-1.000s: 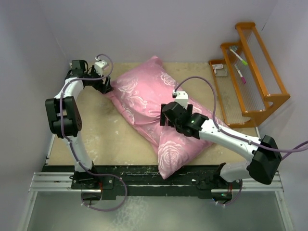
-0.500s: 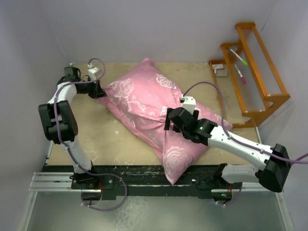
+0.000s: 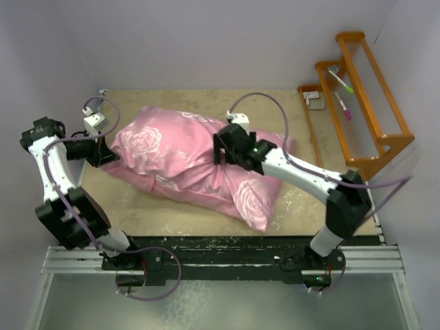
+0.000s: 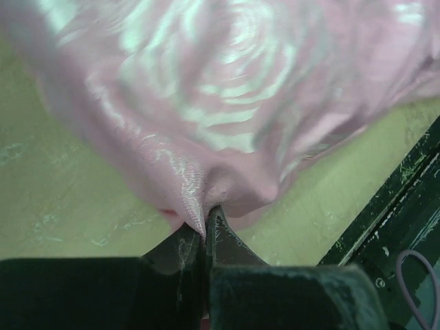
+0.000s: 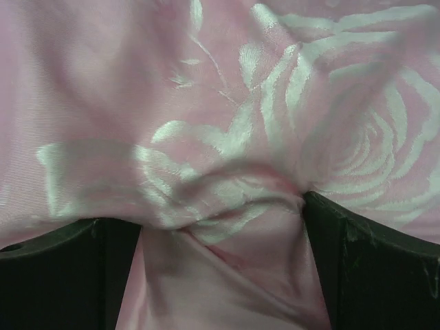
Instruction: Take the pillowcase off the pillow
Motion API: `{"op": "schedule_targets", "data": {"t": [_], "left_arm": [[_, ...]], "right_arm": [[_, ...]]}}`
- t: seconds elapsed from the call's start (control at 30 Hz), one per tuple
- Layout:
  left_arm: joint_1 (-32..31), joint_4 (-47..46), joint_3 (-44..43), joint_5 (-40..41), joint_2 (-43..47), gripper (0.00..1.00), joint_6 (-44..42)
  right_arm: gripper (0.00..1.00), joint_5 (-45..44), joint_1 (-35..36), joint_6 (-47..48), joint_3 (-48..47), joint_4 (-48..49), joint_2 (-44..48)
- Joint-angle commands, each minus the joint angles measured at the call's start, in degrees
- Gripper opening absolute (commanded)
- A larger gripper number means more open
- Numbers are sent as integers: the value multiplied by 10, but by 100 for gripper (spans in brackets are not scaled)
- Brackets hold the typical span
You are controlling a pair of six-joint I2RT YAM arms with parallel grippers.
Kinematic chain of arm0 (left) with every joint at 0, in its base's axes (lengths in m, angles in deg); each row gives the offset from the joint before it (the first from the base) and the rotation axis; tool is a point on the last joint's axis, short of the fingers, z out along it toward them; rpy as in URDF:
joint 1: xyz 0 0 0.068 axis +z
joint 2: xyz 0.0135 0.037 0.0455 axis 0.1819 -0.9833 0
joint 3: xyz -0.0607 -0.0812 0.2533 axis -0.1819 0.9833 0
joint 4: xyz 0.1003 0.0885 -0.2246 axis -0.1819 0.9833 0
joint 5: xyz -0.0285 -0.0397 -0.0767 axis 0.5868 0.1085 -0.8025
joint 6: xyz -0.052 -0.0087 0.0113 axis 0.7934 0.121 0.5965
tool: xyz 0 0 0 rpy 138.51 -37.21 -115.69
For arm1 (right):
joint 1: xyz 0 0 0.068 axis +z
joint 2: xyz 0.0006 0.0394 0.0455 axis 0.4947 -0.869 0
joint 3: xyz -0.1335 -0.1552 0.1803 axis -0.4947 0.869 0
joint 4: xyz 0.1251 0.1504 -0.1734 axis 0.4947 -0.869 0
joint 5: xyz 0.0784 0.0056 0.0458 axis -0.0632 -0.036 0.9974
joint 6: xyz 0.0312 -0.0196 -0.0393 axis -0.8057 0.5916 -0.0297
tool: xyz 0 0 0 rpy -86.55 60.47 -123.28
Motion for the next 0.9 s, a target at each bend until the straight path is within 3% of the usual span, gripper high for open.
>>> {"op": "schedule_targets", "data": {"t": [0.0, 0.1, 0.23, 0.27, 0.3, 0.37, 0.4, 0.5, 0.6, 0.87], "left_arm": [[-2, 122, -13, -83, 140, 0, -74], [-3, 120, -32, -155, 202, 0, -63], [-23, 46, -37, -276, 251, 0, 38], [-44, -20, -26, -283, 261, 0, 113], [-75, -112, -10, -273, 274, 0, 244], [-144, -303, 39, -214, 304, 0, 428], [-172, -366, 57, -186, 318, 0, 470], [-229, -418, 54, -142, 322, 0, 512], [-243, -412, 10, -125, 292, 0, 534], [-249, -406, -55, -79, 267, 0, 512]], "right_arm": [[100, 16, -10, 148, -231, 18, -134], [100, 38, -10, 181, -343, 3, -154], [100, 27, 1, 222, -238, 92, -61], [100, 9, 15, 241, -192, 123, -25], [100, -14, 39, 271, -137, 161, 10], [100, -45, 73, 314, -44, 222, 88], [100, -48, 83, 331, -4, 244, 122], [100, -26, 106, 368, 78, 295, 222], [100, 12, 138, 424, 124, 321, 298], [100, 47, 201, 587, 126, 264, 272]]}}
